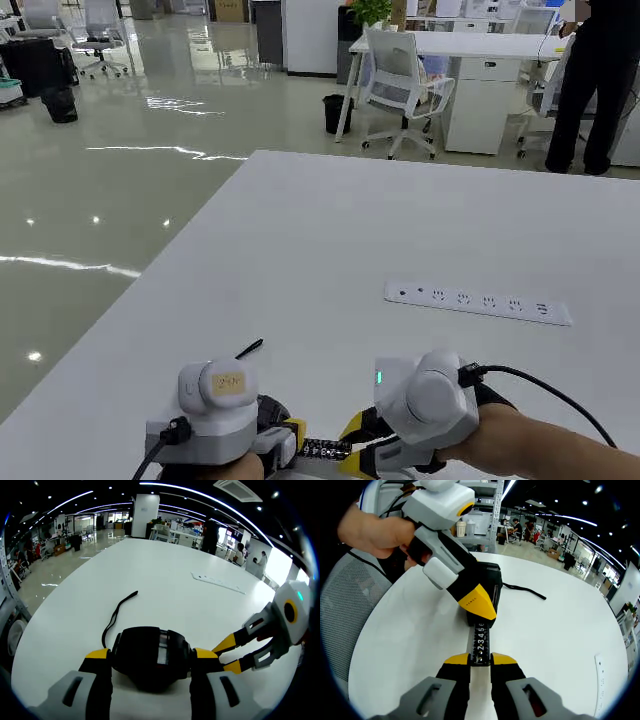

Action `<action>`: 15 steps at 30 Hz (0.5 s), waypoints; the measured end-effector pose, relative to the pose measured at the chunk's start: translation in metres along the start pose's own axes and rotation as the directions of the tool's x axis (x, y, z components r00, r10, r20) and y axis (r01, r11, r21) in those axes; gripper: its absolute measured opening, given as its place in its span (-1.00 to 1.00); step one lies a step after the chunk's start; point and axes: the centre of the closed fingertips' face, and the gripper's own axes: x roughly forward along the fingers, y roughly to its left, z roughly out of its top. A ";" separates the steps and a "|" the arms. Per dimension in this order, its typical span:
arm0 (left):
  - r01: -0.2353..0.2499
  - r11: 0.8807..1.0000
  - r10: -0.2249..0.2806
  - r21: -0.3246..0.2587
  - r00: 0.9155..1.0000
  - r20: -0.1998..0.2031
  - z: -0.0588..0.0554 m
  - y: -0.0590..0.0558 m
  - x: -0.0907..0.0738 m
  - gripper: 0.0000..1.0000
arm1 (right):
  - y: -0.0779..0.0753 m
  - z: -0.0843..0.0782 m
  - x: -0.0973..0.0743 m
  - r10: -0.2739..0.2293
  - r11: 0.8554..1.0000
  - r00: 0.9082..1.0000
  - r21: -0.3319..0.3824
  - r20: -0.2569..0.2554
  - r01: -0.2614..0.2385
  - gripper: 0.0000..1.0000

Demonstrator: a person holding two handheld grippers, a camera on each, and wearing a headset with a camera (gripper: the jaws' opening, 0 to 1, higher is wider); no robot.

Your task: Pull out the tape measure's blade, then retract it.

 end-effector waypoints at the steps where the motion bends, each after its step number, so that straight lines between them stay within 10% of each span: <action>1: 0.000 1.000 0.000 -0.001 1.000 0.000 0.000 0.000 0.000 0.16 | 0.000 0.000 0.000 0.000 1.000 1.000 0.000 0.000 0.000 -0.71; 15: 0.002 1.000 -0.002 -0.006 1.000 0.002 0.000 0.000 0.000 0.16 | 0.000 0.005 0.004 -0.002 1.000 1.000 0.003 0.003 0.002 -0.71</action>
